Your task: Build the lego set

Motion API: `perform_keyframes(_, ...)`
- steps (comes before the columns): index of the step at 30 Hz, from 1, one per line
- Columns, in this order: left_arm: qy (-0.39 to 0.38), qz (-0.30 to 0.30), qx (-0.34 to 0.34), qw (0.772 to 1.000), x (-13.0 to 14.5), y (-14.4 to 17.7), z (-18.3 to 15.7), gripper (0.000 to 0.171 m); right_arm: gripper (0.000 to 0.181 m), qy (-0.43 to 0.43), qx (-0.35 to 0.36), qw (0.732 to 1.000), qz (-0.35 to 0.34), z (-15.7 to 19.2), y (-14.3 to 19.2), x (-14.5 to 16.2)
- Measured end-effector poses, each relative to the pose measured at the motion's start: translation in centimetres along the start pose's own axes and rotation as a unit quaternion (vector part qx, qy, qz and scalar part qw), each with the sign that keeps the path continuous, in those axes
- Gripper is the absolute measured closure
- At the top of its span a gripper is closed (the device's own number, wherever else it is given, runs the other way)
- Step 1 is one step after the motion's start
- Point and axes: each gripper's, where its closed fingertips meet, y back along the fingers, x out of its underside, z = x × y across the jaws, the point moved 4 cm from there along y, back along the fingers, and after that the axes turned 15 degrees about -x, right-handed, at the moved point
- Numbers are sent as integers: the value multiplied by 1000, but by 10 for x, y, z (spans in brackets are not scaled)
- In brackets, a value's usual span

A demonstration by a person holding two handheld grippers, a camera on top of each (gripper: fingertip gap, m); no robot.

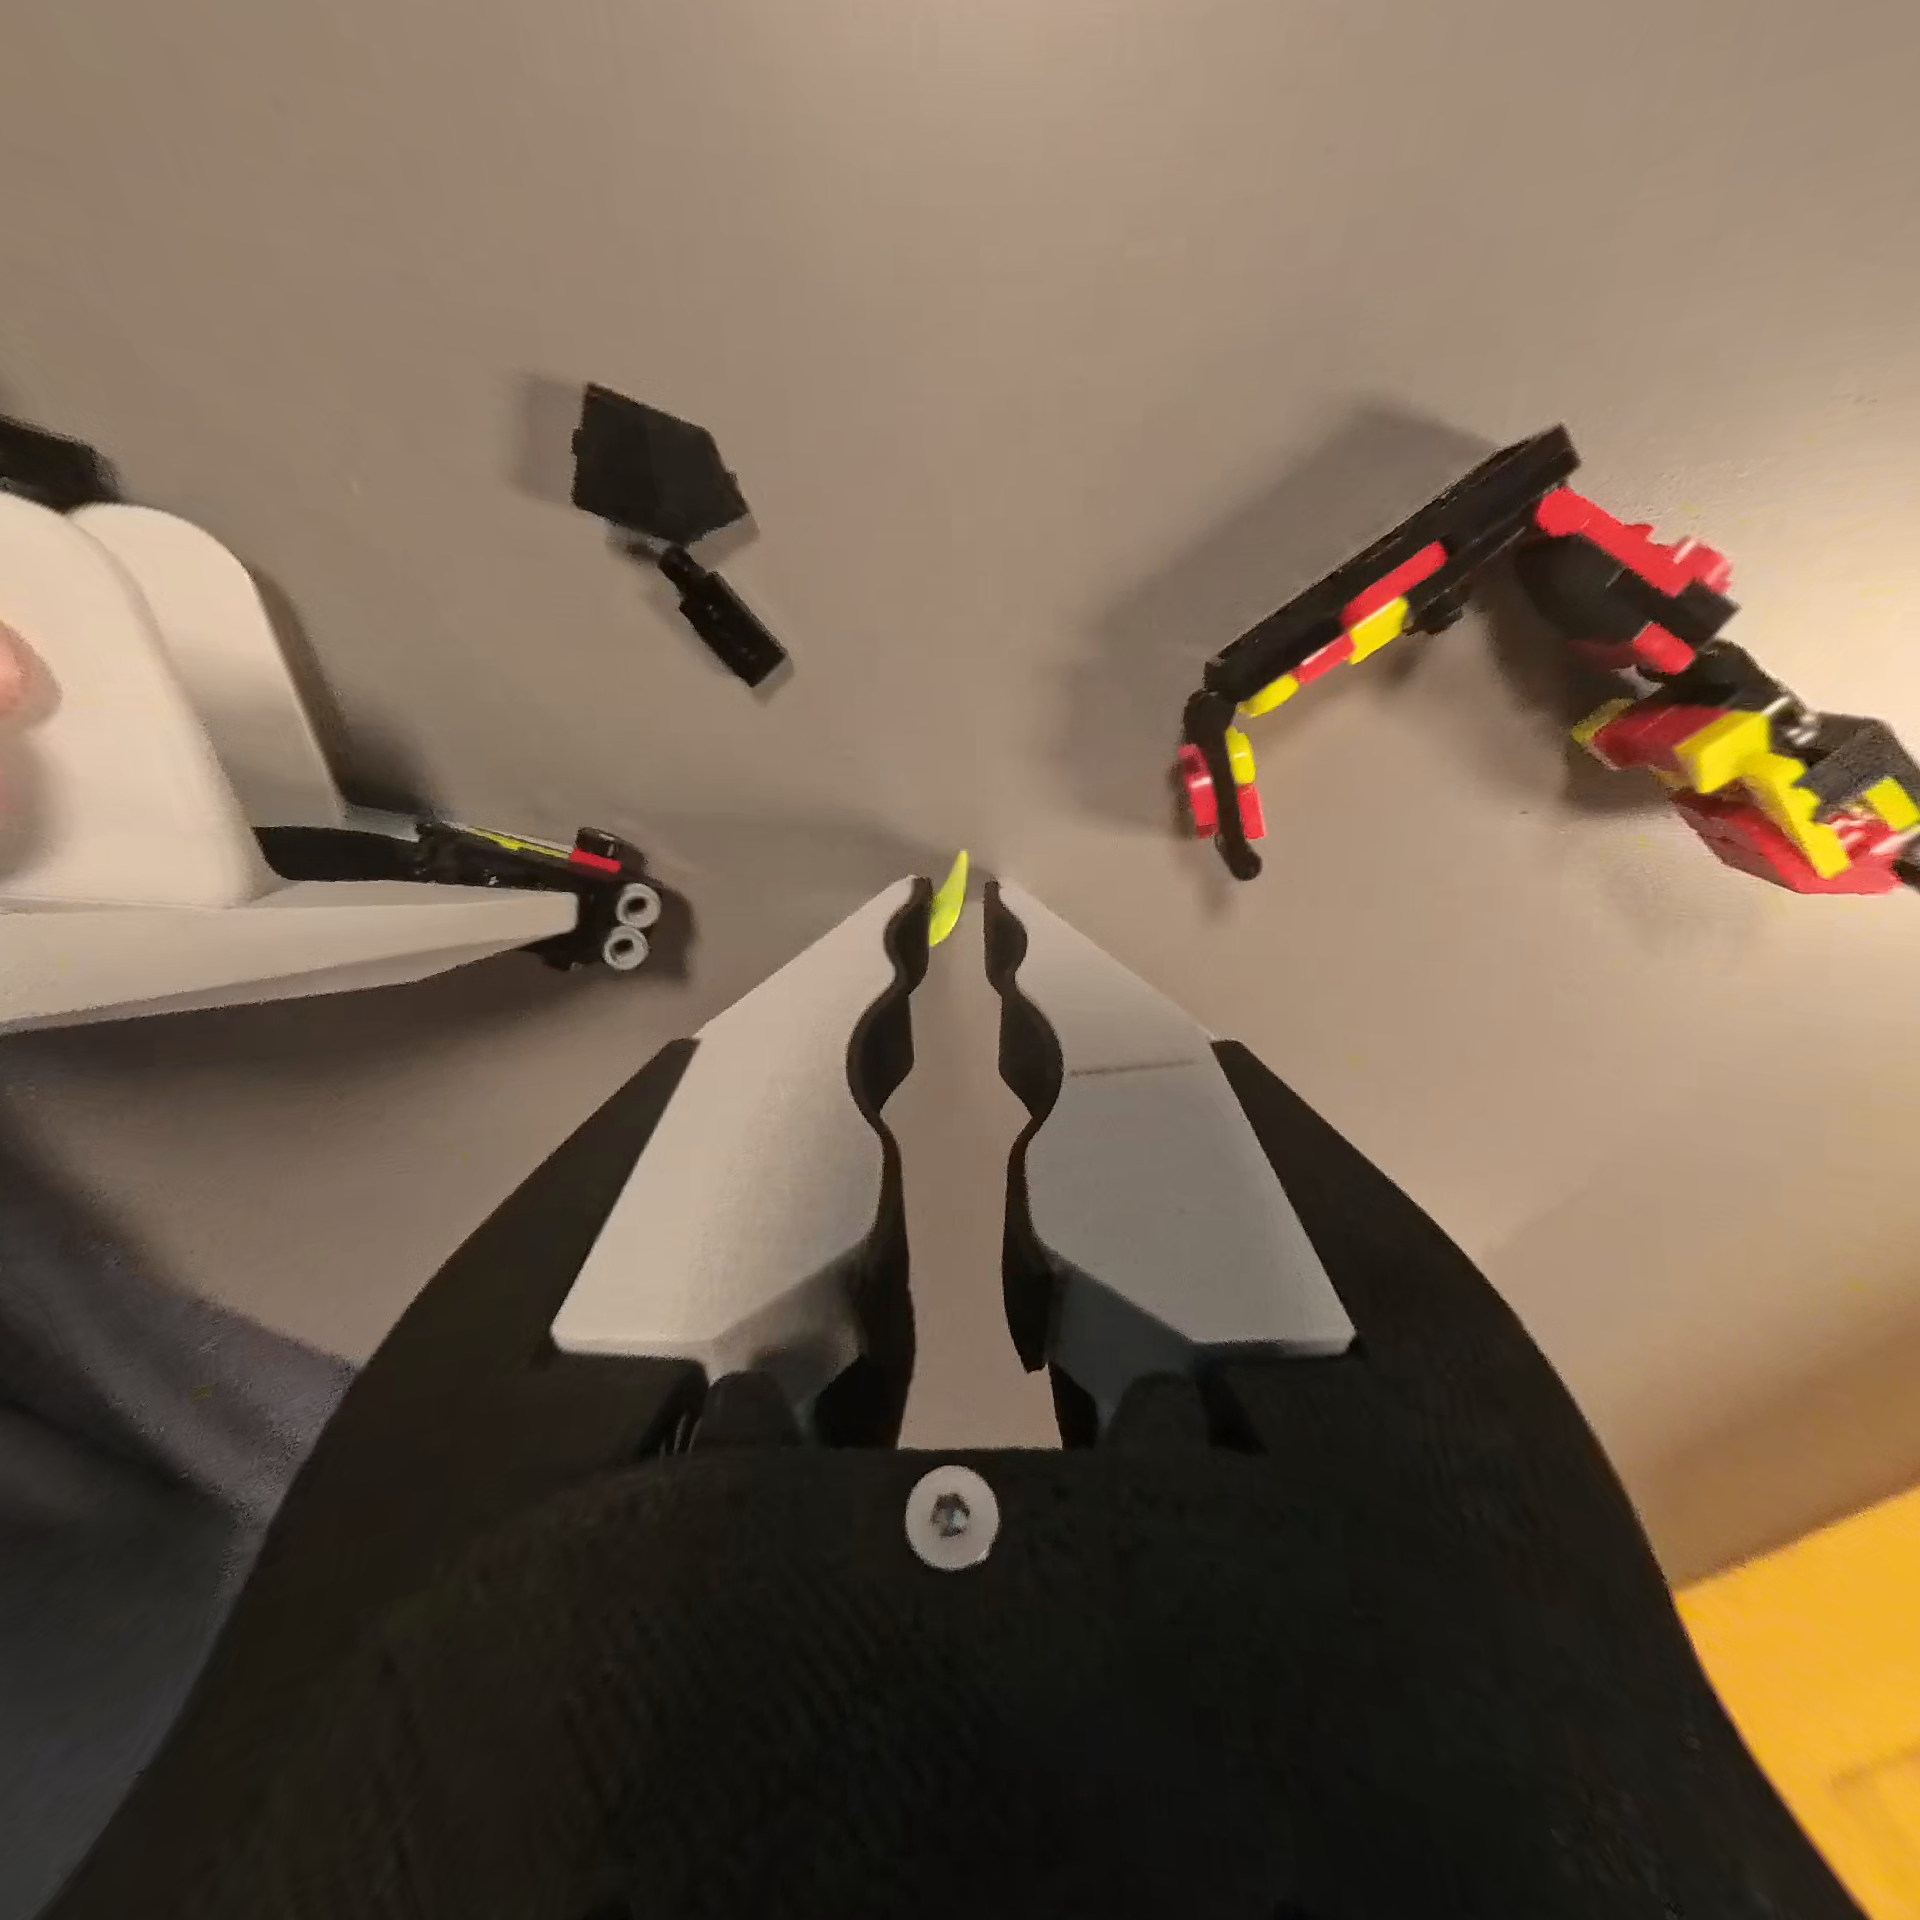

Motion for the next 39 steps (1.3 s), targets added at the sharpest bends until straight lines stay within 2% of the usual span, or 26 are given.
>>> perform_keyframes(4,-4,2,1,1000,0,1,-1,155,181,17,42,999,3,7,-2,2)
perform_keyframes(7,-9,6,-1,1000,0,-1,0,155,181,15,44,999,-27,8,-2,4)
perform_keyframes(9,-13,9,-5,1000,0,-2,2,156,181,17,29,997,-75,10,0,5)
perform_keyframes(11,-19,8,-17,1000,-1,-3,4,155,181,27,5,987,-155,14,3,3)
perform_keyframes(14,-25,4,-30,999,-2,-5,8,155,181,68,-38,952,-296,28,12,3)
perform_keyframes(17,-11,-8,-59,998,-4,-4,19,156,181,127,-91,889,-431,46,31,11)
perform_keyframes(21,25,-40,-91,995,-14,2,33,156,181,218,-139,808,-529,60,43,30)
perform_keyframes(23,30,-53,-97,993,-19,3,35,156,181,257,-163,781,-546,64,42,36)
perform_keyframes(28,37,-70,-87,993,-26,5,32,156,181,279,-235,758,-541,57,40,36)
perform_keyframes(31,56,-71,-87,992,-26,5,34,156,181,285,-246,774,-508,56,33,36)
perform_keyframes(34,72,-74,-84,991,-25,5,35,157,181,277,-278,770,-503,58,33,36)
perform_keyframes(39,68,-74,-79,992,-26,5,32,156,181,283,-276,778,-489,59,29,37)
